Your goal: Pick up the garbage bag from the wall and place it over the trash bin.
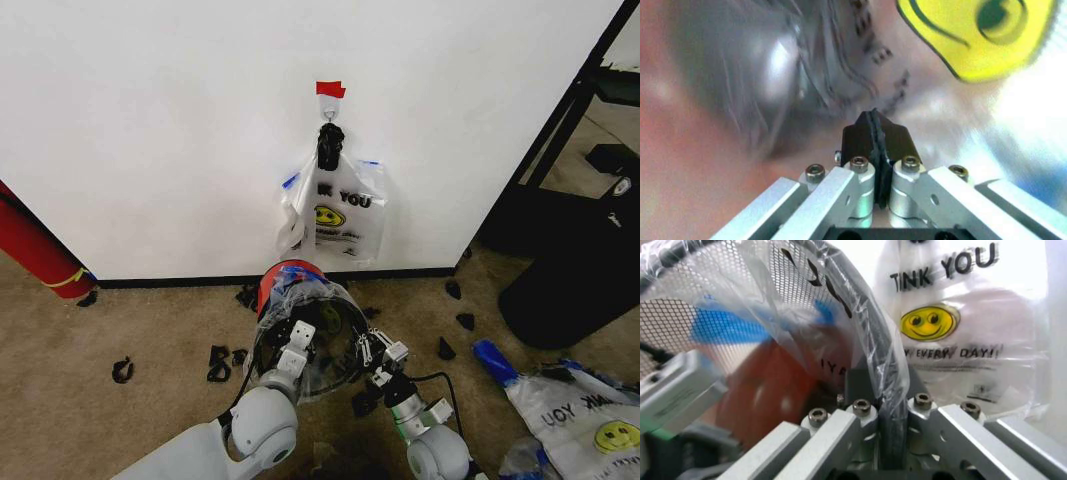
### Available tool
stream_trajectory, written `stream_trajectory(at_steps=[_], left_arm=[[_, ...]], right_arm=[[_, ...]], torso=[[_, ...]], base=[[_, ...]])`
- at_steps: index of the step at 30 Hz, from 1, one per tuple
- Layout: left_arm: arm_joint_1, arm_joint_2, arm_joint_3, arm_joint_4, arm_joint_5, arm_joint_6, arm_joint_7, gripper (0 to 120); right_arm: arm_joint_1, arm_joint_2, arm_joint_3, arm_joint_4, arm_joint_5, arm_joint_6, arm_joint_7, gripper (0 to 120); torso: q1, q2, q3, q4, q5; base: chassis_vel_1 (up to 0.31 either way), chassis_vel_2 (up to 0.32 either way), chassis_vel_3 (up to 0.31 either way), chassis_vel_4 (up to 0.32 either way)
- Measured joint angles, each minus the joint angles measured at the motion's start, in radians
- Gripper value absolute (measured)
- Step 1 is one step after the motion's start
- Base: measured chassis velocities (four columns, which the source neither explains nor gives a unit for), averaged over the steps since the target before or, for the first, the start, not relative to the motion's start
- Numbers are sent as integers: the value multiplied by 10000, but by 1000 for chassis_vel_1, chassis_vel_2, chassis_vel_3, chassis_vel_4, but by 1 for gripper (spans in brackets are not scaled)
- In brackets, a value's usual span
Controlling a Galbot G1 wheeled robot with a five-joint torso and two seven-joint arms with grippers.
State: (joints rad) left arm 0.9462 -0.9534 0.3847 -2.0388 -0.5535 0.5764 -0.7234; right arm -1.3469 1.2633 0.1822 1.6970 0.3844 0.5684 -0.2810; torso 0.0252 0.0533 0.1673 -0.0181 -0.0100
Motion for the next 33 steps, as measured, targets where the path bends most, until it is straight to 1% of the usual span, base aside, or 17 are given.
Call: stream_trajectory(at_steps=[4, 11, 16, 22, 25, 30, 33], left_arm=[[140, 126, -9, -127, -82, 293, -1, 0], [280, 180, -10, -227, -207, 363, 157, 0], [138, 25, 102, -296, -551, 365, 294, 0], [-217, -158, 163, 13, -733, 166, 357, 0], [-307, -180, 140, 184, -622, 69, 349, 0], [-455, -134, -81, 681, 19, -86, 193, 0], [-430, -83, -110, 707, 175, -114, 194, 0]], right_arm=[[27, 7, 100, -3, -105, 66, -61, 0], [36, 43, 142, 11, -207, 157, -208, 0], [38, 142, 65, -2, -224, 200, -290, 0], [46, 173, 11, -34, -255, 212, -299, 0], [39, 168, 18, -40, -249, 219, -299, 0], [23, 159, 34, -91, -15, 194, -41, 0], [29, 155, -10, -94, 181, 73, 208, 0]], torso=[[0, 0, 0, 0, 0], [0, 0, 0, 0, 0], [0, 0, 0, 0, 0], [0, 0, 0, -1, -1], [0, 0, 0, -1, 0], [0, 0, 1, -1, 0], [0, 0, 1, -1, 0]], base=[[0, 0, 0, 0], [0, 0, 0, 0], [0, 0, 0, 0], [0, 0, 0, 0], [0, 0, 0, 0], [0, 0, 0, 0], [0, 0, 0, 0]])
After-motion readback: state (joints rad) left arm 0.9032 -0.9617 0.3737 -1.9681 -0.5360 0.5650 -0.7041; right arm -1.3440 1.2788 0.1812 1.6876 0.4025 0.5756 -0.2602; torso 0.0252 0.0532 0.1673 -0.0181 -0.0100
